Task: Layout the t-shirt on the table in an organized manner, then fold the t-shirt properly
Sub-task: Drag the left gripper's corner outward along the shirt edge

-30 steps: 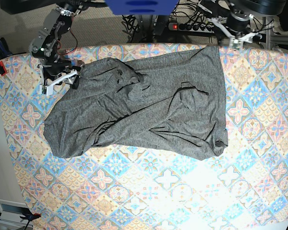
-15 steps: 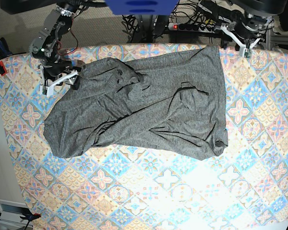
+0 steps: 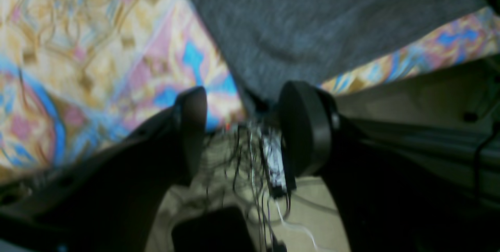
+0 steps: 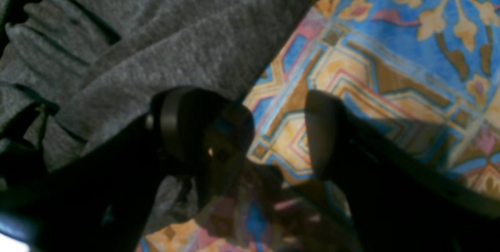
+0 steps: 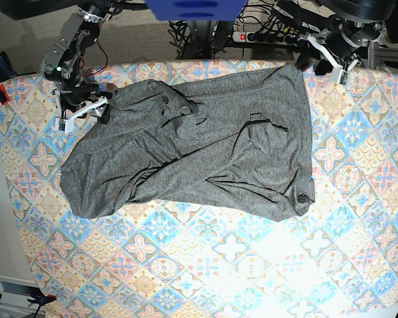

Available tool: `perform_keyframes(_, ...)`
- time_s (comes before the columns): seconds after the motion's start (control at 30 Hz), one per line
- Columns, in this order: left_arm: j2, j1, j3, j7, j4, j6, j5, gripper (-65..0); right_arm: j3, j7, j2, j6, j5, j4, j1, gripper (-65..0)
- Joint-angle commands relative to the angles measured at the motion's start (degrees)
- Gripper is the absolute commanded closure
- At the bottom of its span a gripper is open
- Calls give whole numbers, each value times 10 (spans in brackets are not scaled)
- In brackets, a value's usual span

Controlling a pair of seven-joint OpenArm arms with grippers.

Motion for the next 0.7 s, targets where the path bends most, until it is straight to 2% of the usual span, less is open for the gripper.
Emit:
perform_keyframes(0.0,-5,-7,-4,-9,-1,-3,-11,-323,1,10,4,2,6,8,4,-389)
perform_keyframes(0.17,-7,-31,-5,-8,-50,-3,-10,-323,1,10,4,2,6,8,4,-389)
perform_keyframes(0.27,-20,-36,-5,-11,-74,-3,-10,-323,1,10,4,2,2,8,4,-389)
perform_keyframes(0.4,-22,-66,0,-8,-114,-3,-9,-323,1,10,4,2,-48,8,4,-389)
perform_keyframes(0.67,-19,-95,105,-8,-134,-3,11,-323,1,10,4,2,-56,8,4,-389)
